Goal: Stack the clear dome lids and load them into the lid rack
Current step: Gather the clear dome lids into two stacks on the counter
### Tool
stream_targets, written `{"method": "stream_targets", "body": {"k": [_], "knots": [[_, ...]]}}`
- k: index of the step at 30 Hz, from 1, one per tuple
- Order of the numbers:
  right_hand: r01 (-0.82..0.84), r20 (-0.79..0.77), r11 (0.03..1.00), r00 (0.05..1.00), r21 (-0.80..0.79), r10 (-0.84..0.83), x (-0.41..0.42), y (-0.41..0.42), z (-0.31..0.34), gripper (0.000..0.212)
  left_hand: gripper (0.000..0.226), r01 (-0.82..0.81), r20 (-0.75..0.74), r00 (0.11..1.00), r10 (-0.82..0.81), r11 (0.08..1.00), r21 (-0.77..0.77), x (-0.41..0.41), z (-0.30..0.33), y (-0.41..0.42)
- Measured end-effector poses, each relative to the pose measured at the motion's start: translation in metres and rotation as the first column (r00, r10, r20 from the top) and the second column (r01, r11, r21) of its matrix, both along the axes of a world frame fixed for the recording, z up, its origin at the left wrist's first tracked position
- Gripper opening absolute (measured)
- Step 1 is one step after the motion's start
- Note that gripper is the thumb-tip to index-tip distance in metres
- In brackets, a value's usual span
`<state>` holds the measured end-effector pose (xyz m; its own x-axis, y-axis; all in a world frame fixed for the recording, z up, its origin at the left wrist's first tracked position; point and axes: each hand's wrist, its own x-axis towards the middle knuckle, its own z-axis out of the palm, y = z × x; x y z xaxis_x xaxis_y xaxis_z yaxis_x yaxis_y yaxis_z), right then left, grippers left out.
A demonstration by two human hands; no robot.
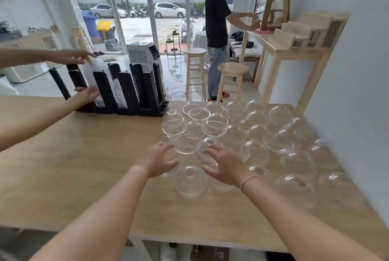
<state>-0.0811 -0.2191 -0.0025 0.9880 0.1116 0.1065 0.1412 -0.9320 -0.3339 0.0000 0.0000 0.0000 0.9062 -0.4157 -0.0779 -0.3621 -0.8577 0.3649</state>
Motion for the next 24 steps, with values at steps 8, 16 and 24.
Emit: {"method": "stream_targets", "body": {"k": [8,16,24], "knots": [[-0.014,0.106,0.997,0.994,-0.077,0.022,-0.01,0.019,-0.037,0.055,0.053,0.028,-0.079,0.997,-0.023,0.998,0.059,-0.006,-0.033,0.016],[-0.148,-0.026,0.988,0.989,-0.054,0.146,-0.007,0.036,-0.049,0.044,0.013,-0.038,-0.05,0.998,0.032,0.991,-0.126,-0.002,-0.044,0.022],[-0.116,0.076,0.991,0.991,0.063,0.111,-0.009,0.022,-0.031,0.037,0.017,-0.13,-0.027,0.991,0.133,0.878,-0.46,0.003,-0.017,0.014]]}}
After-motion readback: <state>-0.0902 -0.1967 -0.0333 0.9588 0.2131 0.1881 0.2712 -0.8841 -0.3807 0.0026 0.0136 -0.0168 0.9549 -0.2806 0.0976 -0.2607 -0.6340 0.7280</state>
